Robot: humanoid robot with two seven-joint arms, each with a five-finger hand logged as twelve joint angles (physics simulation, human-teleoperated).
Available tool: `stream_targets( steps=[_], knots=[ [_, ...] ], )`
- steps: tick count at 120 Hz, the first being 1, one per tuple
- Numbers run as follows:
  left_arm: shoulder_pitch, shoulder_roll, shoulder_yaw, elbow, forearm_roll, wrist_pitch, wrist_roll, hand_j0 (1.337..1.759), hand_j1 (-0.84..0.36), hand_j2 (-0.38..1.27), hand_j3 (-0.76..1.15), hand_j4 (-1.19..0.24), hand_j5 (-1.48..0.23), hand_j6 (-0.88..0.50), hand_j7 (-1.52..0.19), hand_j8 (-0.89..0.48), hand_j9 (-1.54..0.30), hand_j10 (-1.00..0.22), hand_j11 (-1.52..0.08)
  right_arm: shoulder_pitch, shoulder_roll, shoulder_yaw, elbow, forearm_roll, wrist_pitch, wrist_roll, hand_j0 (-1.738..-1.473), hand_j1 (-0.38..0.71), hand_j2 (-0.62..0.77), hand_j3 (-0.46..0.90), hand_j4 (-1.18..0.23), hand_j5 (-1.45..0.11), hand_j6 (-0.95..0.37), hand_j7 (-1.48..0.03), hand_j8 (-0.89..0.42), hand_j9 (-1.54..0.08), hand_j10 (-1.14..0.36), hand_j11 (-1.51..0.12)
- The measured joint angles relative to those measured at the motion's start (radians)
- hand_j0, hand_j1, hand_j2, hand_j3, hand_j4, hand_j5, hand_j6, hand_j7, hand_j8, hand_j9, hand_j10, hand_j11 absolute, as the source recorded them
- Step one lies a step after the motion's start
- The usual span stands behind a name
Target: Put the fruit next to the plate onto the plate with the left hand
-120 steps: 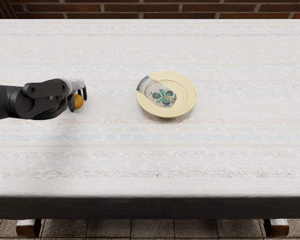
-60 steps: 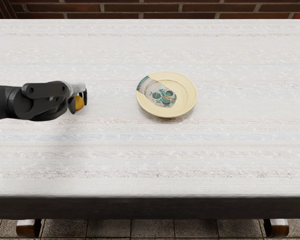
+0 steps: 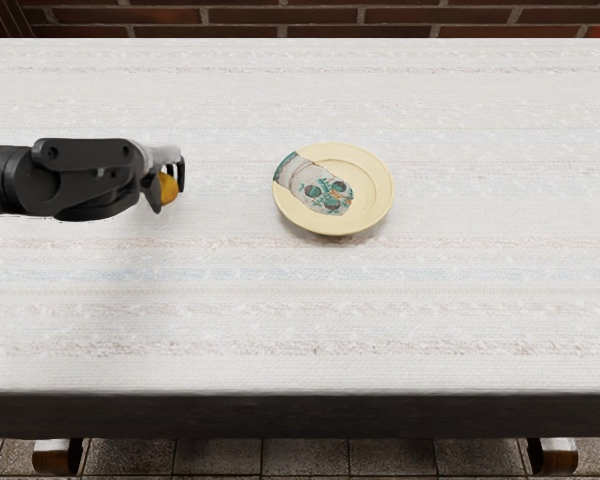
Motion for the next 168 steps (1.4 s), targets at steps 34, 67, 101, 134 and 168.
stream_targets(
  steps=[34,67,101,134,168],
  knots=[
    [-0.086,-0.005,-0.038,-0.087,-0.084,-0.018,-0.002,1.645,-0.36,0.2,0.0,-0.51,-1.19,-0.21,-1.21,-0.24,-1.22,-0.74,-1.19,0.0,0.0,0.0,0.0,0.0,0.0,0.0,-1.658,-0.32,0.0,0.0,-0.02,-0.03,-0.02,-0.03,-0.02,-0.03,-0.02,-0.03],
    [-0.144,-0.026,-0.098,-0.133,-0.128,-0.02,-0.003,1.645,-0.38,0.25,0.0,-0.5,-1.2,-0.2,-1.21,-0.23,-1.21,-0.73,-1.19,0.0,0.0,0.0,0.0,0.0,0.0,0.0,-1.658,-0.32,0.0,0.0,-0.02,-0.03,-0.02,-0.03,-0.02,-0.03,-0.02,-0.03],
    [-0.15,-0.101,-0.151,-0.128,-0.144,-0.019,-0.003,1.644,-0.43,0.37,0.0,-0.49,-1.23,-0.17,-1.22,-0.21,-1.21,-0.69,-1.18,0.0,0.0,0.0,0.0,0.0,0.0,0.0,-1.658,-0.32,0.0,0.0,-0.02,-0.03,-0.02,-0.03,-0.02,-0.03,-0.02,-0.03],
    [-0.144,-0.211,-0.195,-0.029,-0.14,-0.021,-0.003,1.646,-0.39,0.34,0.0,-0.53,-1.24,-0.2,-1.2,-0.23,-1.2,-0.71,-1.17,0.0,0.0,0.0,0.0,0.0,0.0,0.0,-1.658,-0.32,0.0,0.0,-0.02,-0.03,-0.02,-0.03,-0.02,-0.03,-0.02,-0.03],
    [-0.136,-0.232,-0.223,0.062,-0.13,-0.02,0.0,1.649,-0.3,0.24,0.0,-0.64,-1.21,-0.26,-1.17,-0.29,-1.17,-0.77,-1.15,0.0,0.0,0.0,0.0,0.0,0.0,0.0,-1.658,-0.32,0.0,0.0,-0.02,-0.03,-0.02,-0.03,-0.02,-0.03,-0.02,-0.03]
  ],
)
